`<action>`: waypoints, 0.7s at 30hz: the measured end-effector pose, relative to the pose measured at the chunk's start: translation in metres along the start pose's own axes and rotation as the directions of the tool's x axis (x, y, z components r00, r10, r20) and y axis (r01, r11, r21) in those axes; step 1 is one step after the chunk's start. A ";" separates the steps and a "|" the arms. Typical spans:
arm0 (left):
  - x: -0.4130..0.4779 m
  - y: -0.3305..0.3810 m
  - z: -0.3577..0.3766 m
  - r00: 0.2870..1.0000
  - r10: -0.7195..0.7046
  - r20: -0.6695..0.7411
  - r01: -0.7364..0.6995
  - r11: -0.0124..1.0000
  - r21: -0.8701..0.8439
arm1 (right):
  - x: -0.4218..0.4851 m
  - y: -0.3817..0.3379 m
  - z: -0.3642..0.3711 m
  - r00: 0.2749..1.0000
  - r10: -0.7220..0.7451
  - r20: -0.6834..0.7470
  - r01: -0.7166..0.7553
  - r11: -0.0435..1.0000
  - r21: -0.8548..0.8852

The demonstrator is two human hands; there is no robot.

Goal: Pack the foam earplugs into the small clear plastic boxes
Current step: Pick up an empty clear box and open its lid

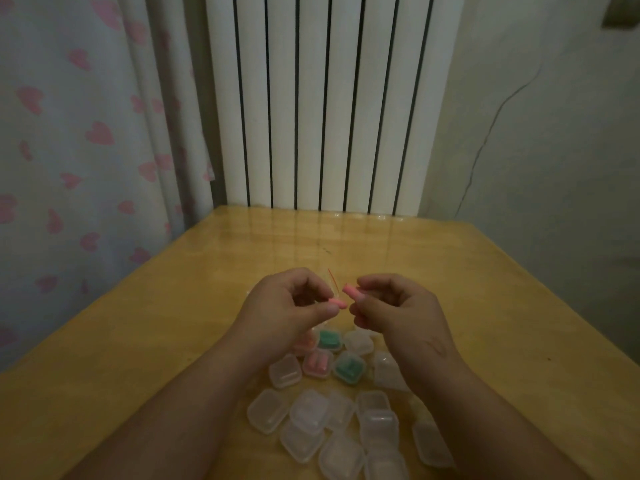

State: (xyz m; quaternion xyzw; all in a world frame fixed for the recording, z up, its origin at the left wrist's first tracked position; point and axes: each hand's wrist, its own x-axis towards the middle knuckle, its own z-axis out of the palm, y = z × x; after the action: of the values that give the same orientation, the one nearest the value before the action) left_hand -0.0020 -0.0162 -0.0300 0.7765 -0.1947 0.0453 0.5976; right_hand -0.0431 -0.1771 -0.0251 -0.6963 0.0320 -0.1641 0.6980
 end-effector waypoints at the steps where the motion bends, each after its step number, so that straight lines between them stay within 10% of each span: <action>1: 0.000 0.000 0.000 1.000 0.008 -0.012 -0.008 1.000 0.023 | 0.000 0.000 0.001 1.000 0.000 0.001 0.000 1.000 -0.002; 21: -0.001 0.006 -0.002 1.000 -0.014 -0.015 0.014 1.000 0.000 | -0.003 0.003 0.004 0.989 0.023 0.143 -0.003 0.990 -0.140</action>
State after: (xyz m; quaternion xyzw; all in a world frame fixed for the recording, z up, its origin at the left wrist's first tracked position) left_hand -0.0052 -0.0156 -0.0246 0.7774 -0.1847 0.0471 0.5994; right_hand -0.0444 -0.1720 -0.0280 -0.7531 -0.0027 -0.1060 0.6493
